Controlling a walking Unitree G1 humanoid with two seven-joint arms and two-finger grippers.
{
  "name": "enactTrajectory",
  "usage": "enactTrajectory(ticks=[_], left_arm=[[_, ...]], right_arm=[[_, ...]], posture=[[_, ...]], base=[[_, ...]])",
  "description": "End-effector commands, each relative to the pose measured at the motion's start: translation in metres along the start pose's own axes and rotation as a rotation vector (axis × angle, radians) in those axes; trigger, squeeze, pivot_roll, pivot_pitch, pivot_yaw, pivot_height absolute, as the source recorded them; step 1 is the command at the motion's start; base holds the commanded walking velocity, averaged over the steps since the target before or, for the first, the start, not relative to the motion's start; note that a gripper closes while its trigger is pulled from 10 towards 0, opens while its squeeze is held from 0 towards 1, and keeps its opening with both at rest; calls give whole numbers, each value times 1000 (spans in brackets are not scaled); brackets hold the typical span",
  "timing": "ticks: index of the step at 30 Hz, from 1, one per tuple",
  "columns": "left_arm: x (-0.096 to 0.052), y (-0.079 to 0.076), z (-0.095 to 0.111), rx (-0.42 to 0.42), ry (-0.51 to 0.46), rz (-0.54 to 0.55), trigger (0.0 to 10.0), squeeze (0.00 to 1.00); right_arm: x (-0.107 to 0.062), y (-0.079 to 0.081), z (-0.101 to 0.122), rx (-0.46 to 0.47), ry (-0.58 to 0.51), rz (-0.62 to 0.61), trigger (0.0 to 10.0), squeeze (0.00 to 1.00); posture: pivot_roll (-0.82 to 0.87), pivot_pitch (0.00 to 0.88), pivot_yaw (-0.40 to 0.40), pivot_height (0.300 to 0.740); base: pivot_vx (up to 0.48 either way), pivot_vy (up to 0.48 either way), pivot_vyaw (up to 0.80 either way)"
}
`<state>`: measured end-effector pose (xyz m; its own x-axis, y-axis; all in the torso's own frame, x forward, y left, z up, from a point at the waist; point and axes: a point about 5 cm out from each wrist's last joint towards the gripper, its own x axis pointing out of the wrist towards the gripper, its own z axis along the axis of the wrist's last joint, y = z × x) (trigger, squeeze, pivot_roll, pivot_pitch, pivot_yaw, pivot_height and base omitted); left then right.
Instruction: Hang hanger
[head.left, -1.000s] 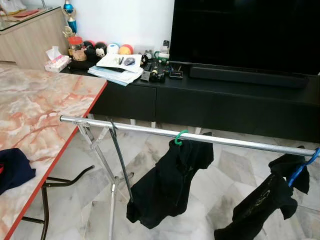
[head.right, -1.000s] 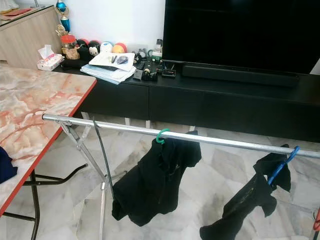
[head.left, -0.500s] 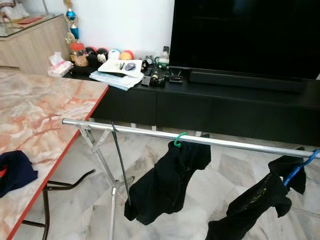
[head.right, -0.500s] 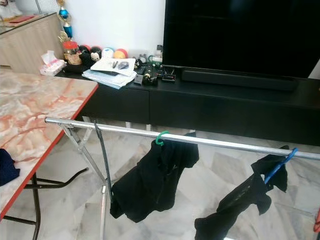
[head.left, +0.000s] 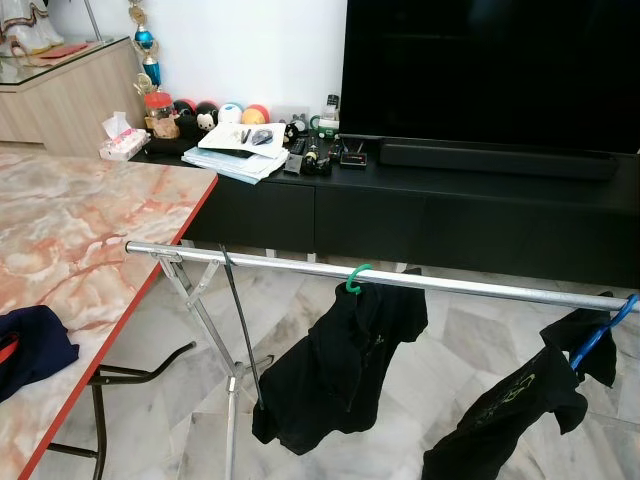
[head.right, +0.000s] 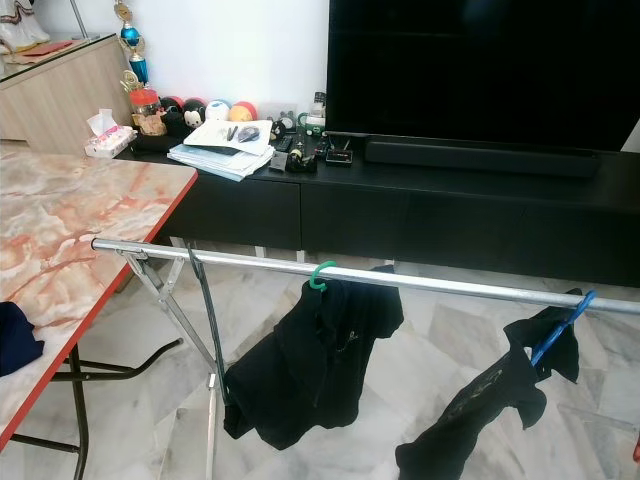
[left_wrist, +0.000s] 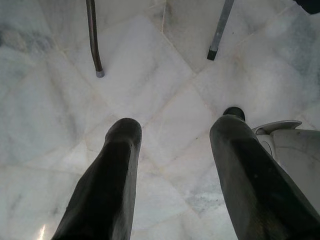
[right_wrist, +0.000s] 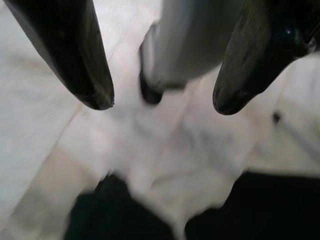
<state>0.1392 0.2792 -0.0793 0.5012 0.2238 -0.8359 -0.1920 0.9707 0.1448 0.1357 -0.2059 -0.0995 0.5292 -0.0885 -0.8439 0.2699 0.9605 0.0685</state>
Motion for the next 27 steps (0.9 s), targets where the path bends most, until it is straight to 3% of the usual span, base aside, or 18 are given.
enactTrajectory(ticks=[1, 4, 6, 7, 9, 10, 13, 14, 20, 22, 27], left_arm=[[-2, 7, -8, 11, 24, 1, 10000, 0], [-4, 17, -8, 10, 19, 2, 10000, 0], [-5, 21, -8, 14, 21, 3, 10000, 0], [-6, 26, -9, 15, 27, 9, 10000, 0], [-8, 30, -11, 16, 32, 14, 10000, 0], [-9, 33, -13, 18, 38, 16, 10000, 0], [-5, 16, -10, 24, 32, -8, 10000, 0], [-3, 10, -10, 22, 31, -16, 10000, 0], [-3, 6, -10, 15, 34, -16, 10000, 0], [-3, 6, -9, 15, 35, -17, 10000, 0], [-2, 6, -9, 10, 37, -19, 10000, 0]], right_arm=[[0, -9, 13, 25, -76, -37, 10000, 0], [-4, -20, 25, 72, -206, -54, 10000, 0], [-6, -20, 26, 46, -257, -52, 10000, 0], [-8, 1, 30, 27, -362, -35, 10000, 0], [-11, 18, 35, 21, -461, -25, 10000, 0], [-20, 28, 44, 0, -571, -25, 10000, 0], [-38, 35, 58, -3, -702, -13, 10000, 0], [-56, 38, 69, -6, -767, 1, 10000, 0], [-88, 39, 92, -25, -873, -21, 10000, 0], [-87, 33, 112, 2, -913, -80, 10000, 0], [-80, 31, 142, 82, -906, -90, 10000, 0]], posture=[[139, 0, 15, 740], [122, 0, 17, 740], [112, 0, 17, 740], [105, 0, 16, 740], [102, 0, 13, 740], [102, 0, 11, 740], [100, 0, 2, 740], [102, 0, -7, 740], [99, 0, -14, 740], [89, 0, -13, 740], [106, 0, -23, 740]], base=[[0, 0, 0], [0, 0, 0], [0, 0, 0], [0, 0, 0], [0, 0, 0], [0, 0, 0], [0, 0, 0], [0, 0, 0], [0, 0, 0], [0, 0, 0], [0, 0, 0]])
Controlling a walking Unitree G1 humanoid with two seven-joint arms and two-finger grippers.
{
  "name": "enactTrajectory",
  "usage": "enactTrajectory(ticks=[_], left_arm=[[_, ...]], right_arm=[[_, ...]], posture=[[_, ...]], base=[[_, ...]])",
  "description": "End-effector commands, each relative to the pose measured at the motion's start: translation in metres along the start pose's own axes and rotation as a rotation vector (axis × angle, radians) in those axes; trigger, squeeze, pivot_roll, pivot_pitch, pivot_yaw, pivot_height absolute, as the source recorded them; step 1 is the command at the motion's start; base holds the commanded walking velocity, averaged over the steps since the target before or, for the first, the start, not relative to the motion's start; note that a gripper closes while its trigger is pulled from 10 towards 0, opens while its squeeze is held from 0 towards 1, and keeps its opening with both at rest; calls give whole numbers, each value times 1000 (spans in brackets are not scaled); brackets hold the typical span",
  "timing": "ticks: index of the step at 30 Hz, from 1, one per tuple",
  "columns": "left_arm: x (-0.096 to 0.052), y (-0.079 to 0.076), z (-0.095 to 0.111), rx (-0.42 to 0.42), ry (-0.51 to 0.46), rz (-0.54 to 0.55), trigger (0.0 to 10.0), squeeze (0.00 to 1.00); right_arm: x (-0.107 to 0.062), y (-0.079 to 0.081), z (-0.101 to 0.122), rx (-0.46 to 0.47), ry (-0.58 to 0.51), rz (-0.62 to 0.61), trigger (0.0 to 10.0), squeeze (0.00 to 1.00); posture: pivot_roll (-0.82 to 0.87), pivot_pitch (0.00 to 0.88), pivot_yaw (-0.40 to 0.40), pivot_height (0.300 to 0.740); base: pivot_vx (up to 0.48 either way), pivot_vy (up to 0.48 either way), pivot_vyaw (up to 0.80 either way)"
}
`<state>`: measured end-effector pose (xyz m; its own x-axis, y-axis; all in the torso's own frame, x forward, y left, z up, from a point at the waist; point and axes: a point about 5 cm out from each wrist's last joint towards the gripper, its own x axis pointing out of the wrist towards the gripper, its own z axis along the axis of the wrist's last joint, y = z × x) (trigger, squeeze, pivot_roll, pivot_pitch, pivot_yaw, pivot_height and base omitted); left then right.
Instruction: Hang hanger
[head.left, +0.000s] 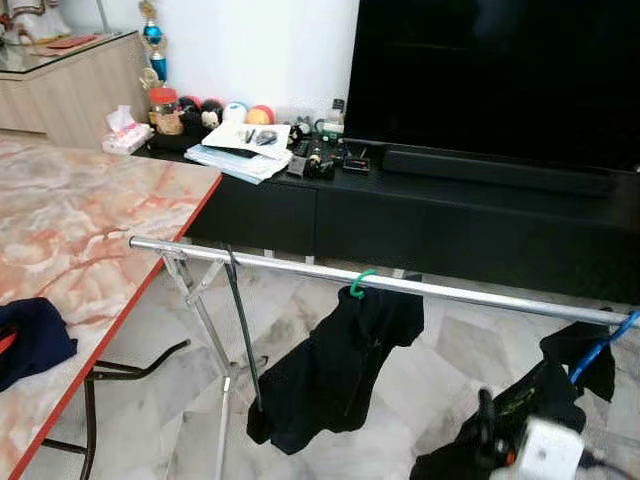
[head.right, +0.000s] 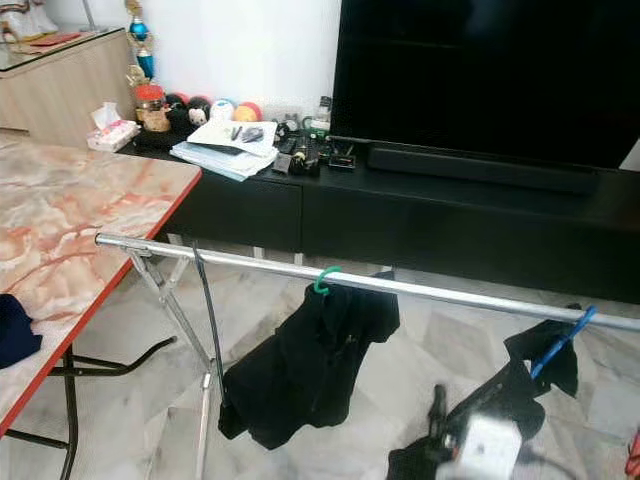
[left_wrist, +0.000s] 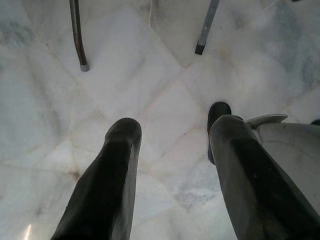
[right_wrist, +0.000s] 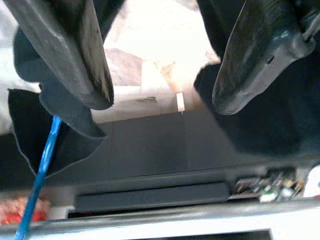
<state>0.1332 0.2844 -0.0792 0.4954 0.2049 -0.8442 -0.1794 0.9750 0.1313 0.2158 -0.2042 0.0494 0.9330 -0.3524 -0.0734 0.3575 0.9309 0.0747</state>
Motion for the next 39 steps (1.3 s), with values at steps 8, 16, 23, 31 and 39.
enactTrajectory(ticks=[8, 16, 23, 31, 39], left_arm=[[0, -1, -6, 24, 30, 5, 10000, 0], [-3, 11, -8, 51, 44, 28, 10000, 0], [-4, 15, -6, 29, 28, 28, 10000, 0], [-3, 14, -6, 31, 29, 26, 10000, 0], [-3, 13, -6, 28, 29, 30, 10000, 0]], right_arm=[[15, 4, -8, 33, 91, -26, 10000, 0], [15, 1, -20, 52, 146, -32, 10000, 0], [22, -1, -23, 51, 150, -23, 10000, 0], [29, -3, -24, 51, 127, -6, 10000, 0], [34, -3, -21, 46, 77, 8, 10000, 0]], posture=[[125, 0, -30, 740], [123, 0, -25, 740], [121, 0, -23, 740], [129, 0, -27, 740], [130, 0, -28, 740]], base=[[0, 0, 0], [0, 0, -641], [0, 0, -775], [0, 0, -775], [0, 0, -97]])
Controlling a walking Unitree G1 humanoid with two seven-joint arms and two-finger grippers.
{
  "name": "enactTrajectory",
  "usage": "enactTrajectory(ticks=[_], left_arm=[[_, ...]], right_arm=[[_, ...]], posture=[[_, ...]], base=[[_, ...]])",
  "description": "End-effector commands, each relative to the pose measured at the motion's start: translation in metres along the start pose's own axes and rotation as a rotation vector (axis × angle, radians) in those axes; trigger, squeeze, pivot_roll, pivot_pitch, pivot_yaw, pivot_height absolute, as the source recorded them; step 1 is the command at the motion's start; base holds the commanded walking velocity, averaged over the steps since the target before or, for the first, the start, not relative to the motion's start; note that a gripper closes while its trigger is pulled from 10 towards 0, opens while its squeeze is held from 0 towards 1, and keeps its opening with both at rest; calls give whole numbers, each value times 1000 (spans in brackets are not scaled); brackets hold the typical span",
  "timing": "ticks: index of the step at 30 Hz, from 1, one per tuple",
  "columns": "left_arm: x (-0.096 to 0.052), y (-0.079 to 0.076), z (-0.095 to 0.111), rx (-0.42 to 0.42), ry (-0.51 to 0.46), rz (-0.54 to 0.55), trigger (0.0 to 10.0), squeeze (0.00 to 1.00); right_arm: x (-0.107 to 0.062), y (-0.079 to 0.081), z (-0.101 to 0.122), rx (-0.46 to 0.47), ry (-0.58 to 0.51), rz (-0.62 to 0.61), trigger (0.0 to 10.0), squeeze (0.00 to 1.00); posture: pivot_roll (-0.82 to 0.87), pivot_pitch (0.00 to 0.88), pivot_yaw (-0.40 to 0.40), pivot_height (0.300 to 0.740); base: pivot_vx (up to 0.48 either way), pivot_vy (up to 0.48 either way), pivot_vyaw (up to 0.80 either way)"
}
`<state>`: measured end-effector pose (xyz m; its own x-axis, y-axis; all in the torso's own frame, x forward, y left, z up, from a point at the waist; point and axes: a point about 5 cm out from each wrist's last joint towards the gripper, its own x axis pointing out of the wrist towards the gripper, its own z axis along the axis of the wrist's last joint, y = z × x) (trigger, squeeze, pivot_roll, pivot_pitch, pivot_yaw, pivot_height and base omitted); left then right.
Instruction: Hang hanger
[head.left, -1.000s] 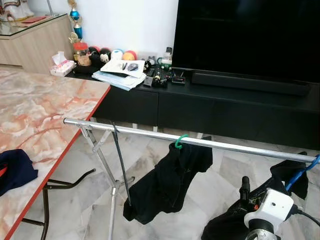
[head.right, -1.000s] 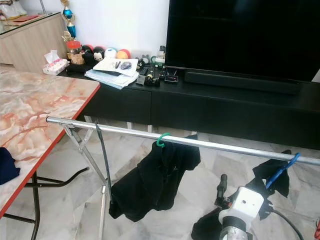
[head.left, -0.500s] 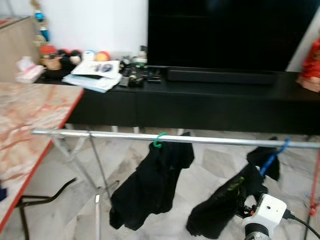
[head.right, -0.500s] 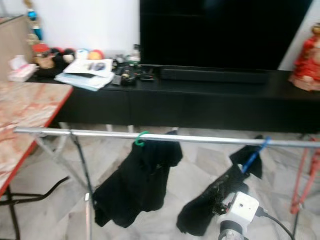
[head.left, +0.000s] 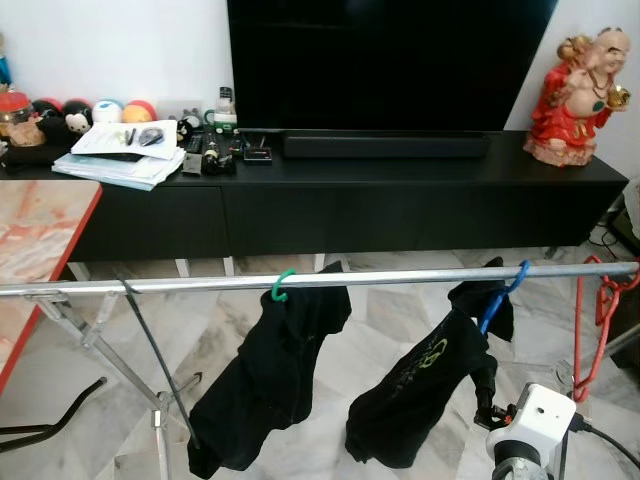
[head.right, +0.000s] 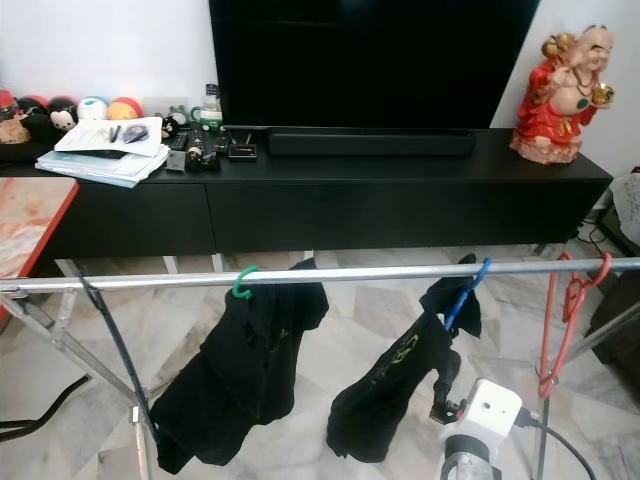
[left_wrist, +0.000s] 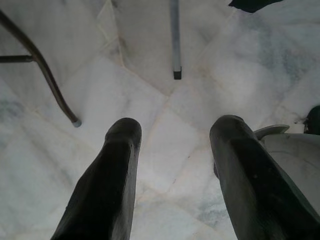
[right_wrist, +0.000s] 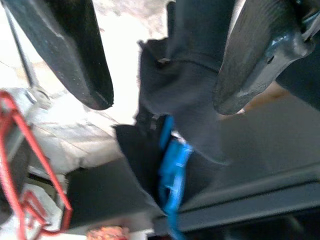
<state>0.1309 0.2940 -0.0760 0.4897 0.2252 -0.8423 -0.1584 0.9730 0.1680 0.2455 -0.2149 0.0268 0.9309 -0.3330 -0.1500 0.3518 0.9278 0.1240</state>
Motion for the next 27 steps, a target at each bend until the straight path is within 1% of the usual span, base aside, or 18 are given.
enactTrajectory(ticks=[1, 4, 5, 20, 27], left_arm=[[-1, 3, -7, -9, 26, 8, 10000, 0], [-1, 2, -6, -7, 25, 5, 10000, 0], [-1, 2, -6, -5, 25, 5, 10000, 0], [-1, 0, -8, -3, 28, 2, 10000, 0], [-1, -1, -8, 8, 29, 6, 10000, 0]], right_arm=[[1, -2, 0, 0, -8, 1, 10000, 0], [3, 1, 1, -7, -17, 23, 10000, 0], [3, 1, 2, -17, -23, 28, 10000, 0], [5, 3, 4, 5, -52, 22, 10000, 0], [6, 4, 12, 12, -92, 14, 10000, 0]], posture=[[130, 0, -28, 740], [131, 0, -29, 740], [131, 0, -29, 740], [132, 0, -29, 740], [132, 0, -28, 740]], base=[[0, 0, 0], [0, 0, 0], [247, 0, 0], [280, 0, 0], [0, 0, 0]])
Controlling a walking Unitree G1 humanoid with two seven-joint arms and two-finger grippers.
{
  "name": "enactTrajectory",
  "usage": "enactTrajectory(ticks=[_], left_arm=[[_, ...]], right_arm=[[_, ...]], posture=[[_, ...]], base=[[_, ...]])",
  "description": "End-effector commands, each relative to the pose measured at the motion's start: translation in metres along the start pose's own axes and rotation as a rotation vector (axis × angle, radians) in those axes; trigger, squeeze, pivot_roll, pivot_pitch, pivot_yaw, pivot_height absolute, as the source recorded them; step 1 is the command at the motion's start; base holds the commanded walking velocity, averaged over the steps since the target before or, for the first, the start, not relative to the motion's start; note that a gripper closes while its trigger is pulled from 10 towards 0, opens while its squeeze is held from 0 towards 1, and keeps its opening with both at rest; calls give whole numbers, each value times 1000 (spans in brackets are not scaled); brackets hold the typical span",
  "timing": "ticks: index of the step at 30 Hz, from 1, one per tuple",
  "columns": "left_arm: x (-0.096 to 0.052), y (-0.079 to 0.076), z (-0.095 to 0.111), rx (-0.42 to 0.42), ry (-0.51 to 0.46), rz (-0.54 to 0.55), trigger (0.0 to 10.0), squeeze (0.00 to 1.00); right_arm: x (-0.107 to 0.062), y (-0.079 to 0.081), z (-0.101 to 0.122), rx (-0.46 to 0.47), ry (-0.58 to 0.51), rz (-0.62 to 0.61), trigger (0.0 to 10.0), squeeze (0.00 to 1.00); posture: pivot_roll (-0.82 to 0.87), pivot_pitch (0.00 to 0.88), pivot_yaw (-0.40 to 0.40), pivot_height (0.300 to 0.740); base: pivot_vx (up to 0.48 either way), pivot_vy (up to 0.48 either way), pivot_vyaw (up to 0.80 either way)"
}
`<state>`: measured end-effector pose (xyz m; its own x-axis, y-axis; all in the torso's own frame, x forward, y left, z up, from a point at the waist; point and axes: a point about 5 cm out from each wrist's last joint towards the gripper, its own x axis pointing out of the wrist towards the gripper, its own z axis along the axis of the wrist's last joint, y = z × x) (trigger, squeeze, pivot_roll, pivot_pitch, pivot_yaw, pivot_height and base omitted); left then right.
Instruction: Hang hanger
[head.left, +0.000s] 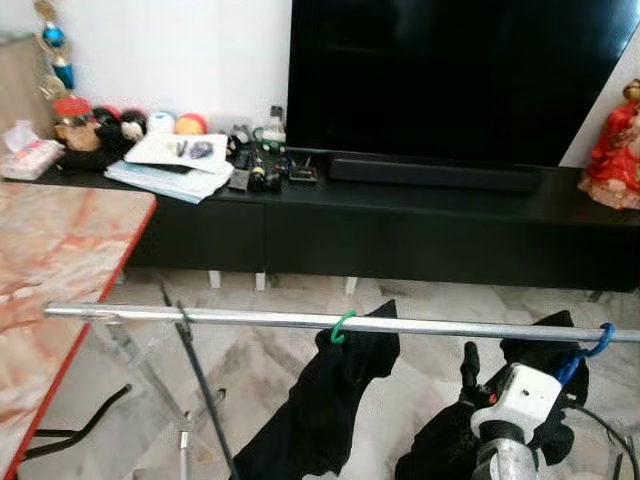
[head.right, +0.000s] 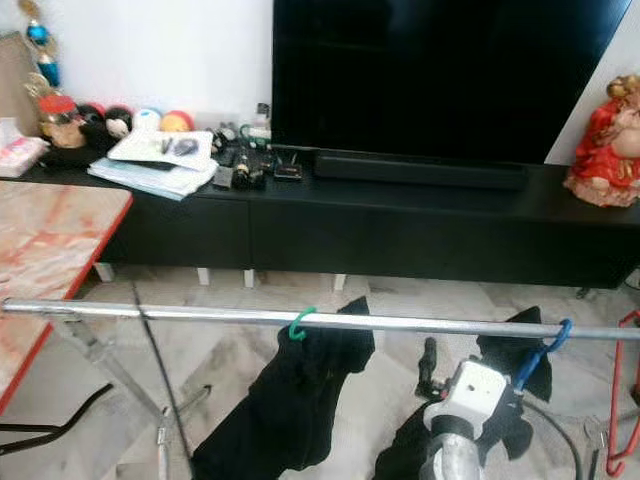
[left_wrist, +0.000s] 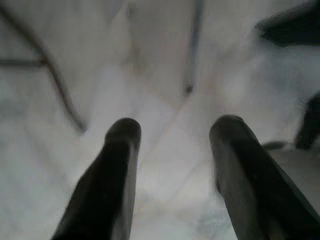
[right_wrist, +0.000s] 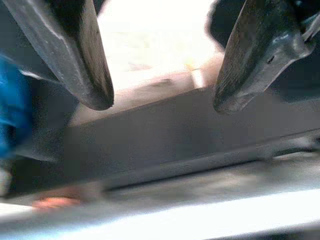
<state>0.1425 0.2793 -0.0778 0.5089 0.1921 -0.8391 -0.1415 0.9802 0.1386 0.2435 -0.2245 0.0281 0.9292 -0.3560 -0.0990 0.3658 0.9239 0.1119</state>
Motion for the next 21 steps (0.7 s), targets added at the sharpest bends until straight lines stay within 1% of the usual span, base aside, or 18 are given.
enactTrajectory(ticks=[1, 4, 7, 11, 12, 15, 21], left_arm=[[-6, 15, -16, 9, 45, 41, 10000, 0], [-6, 15, -16, 8, 45, 39, 10000, 0], [-6, 15, -17, 8, 47, 38, 10000, 0], [-6, 14, -17, 8, 48, 34, 10000, 0], [-6, 14, -17, 20, 49, 28, 10000, 0], [-5, 12, -17, 34, 50, 25, 10000, 0], [-5, 12, -17, 25, 48, 24, 10000, 0]], right_arm=[[5, 13, 9, 26, -41, 28, 10000, 0], [4, 13, 12, 28, -53, 14, 10000, 0], [-3, 5, 14, 26, -65, -47, 10000, 0], [-8, 1, 13, 30, -57, -53, 10000, 0], [-11, 1, 11, 20, -46, -45, 10000, 0], [-12, 0, 8, 18, -32, -50, 10000, 0], [-13, 2, 7, 1, -1, -40, 10000, 0]], posture=[[132, 0, -28, 740], [132, 0, -28, 740], [128, 0, -29, 740], [119, 0, -26, 740], [116, 0, -26, 740], [119, 0, -28, 740], [124, 0, -36, 740]], base=[[0, 0, 0], [0, 0, 0], [0, 0, 0], [0, 0, 0], [0, 0, 0], [0, 0, 0], [0, -396, 0]])
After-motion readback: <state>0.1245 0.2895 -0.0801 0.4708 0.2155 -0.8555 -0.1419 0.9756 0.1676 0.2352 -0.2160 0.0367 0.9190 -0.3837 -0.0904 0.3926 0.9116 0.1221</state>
